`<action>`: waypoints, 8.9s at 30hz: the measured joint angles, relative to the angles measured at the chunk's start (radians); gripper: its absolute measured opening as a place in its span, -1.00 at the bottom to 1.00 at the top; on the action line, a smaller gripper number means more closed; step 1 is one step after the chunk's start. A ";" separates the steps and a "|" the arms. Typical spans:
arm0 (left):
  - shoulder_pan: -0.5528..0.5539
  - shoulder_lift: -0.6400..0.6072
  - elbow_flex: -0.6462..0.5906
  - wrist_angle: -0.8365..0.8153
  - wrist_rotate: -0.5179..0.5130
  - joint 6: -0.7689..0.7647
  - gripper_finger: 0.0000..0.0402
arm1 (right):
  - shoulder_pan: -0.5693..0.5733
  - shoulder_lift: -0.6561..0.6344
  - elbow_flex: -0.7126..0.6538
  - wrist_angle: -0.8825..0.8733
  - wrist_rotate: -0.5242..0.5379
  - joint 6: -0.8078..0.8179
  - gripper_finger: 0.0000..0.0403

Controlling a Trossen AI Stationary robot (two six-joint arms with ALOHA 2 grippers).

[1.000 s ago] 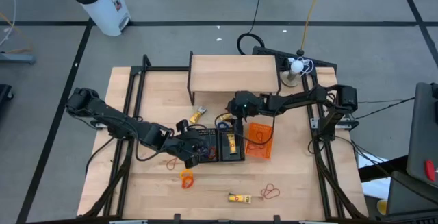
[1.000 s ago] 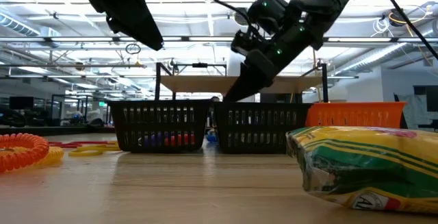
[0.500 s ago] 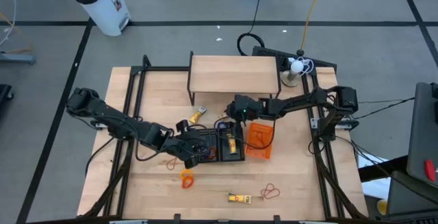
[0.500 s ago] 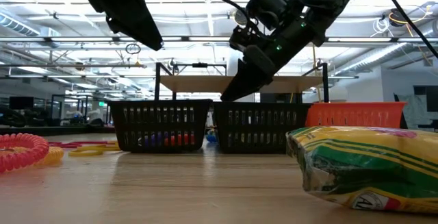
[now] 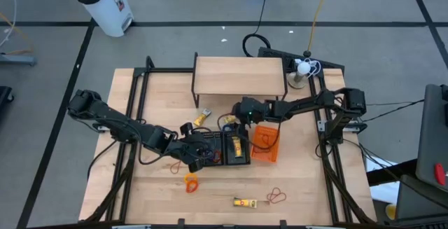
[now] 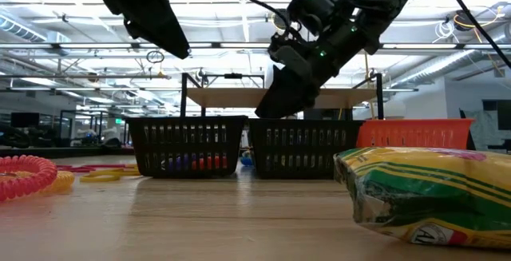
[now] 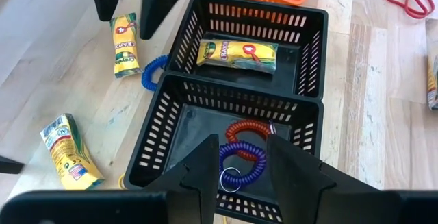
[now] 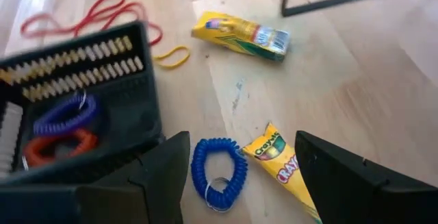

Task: Pick & Place Office Desk Supplies
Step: Put the crayon box into the right black basket

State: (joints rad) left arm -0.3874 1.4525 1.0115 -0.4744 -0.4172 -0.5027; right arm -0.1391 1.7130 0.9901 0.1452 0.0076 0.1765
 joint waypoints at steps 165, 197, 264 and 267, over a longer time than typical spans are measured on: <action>0.001 0.000 0.000 0.016 0.051 0.004 -0.39 | 0.017 -0.104 -0.002 -0.045 0.169 0.222 0.00; 0.000 0.000 0.000 0.026 0.080 0.000 -0.39 | 0.082 0.117 -0.001 0.100 0.338 0.392 0.10; 0.011 0.000 0.000 0.066 0.079 0.034 -0.39 | 0.075 0.085 0.076 0.050 0.092 0.326 0.10; 0.011 0.000 0.000 0.065 0.079 0.034 -0.39 | 0.079 0.042 0.077 0.014 0.092 0.302 0.10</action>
State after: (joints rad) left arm -0.3759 1.4528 1.0118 -0.4095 -0.3386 -0.4690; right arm -0.0605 1.7546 1.0668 0.1592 0.0996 0.4786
